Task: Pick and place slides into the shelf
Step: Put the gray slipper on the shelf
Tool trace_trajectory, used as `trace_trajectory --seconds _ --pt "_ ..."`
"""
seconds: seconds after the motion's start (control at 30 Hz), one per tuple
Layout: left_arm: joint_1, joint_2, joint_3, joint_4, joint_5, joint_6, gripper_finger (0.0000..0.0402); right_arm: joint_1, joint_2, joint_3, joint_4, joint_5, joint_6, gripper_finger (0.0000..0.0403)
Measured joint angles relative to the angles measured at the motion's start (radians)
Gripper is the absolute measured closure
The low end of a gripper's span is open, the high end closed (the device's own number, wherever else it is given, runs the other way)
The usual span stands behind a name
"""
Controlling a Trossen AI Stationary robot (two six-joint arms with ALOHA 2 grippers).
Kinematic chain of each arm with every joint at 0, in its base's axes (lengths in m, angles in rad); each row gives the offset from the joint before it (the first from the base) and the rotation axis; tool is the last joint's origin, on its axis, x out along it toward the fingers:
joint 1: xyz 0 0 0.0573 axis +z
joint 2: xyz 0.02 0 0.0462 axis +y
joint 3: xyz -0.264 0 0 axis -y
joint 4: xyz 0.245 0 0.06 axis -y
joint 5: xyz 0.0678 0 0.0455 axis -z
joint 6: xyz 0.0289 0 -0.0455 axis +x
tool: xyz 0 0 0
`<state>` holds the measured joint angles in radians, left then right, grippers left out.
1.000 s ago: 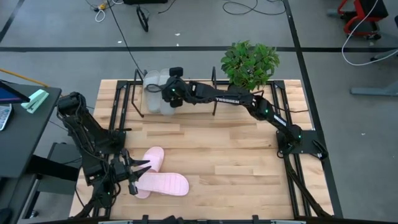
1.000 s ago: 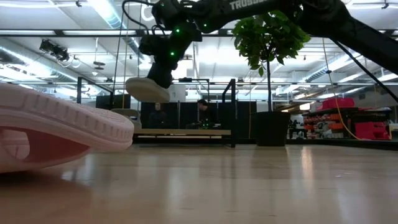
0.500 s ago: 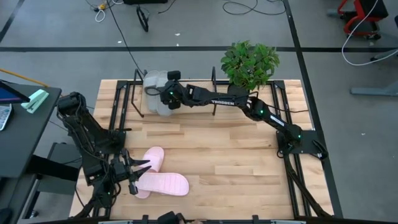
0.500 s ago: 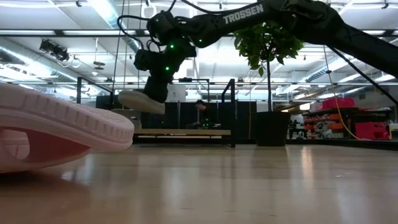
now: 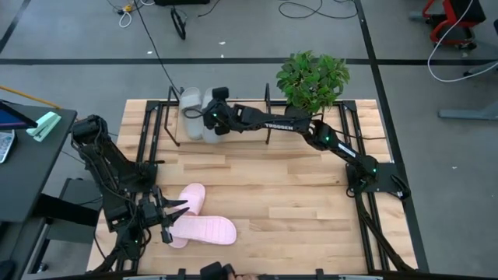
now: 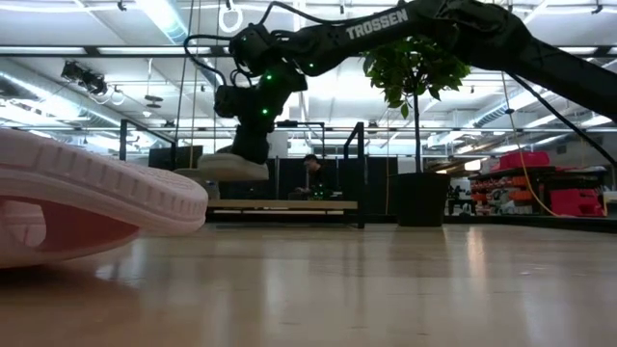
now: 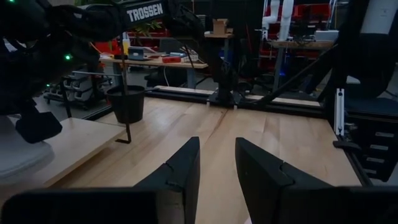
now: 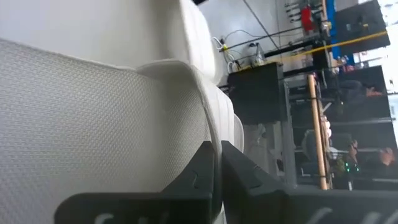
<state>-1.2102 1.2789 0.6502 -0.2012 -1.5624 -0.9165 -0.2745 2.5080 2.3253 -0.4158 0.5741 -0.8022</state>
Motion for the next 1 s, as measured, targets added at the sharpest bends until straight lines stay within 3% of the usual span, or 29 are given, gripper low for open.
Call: trace_trajectory --seconds 0.4,1.0 --pt "0.0 0.0 0.0 -0.002 0.003 -0.002 0.0294 -0.026 0.0 -0.042 -0.006 -0.068 -0.019 0.0394" --pt "0.0 0.0 0.0 -0.002 0.004 -0.004 0.0294 -0.033 0.0 -0.078 0.097 -0.131 0.079 0.0394"
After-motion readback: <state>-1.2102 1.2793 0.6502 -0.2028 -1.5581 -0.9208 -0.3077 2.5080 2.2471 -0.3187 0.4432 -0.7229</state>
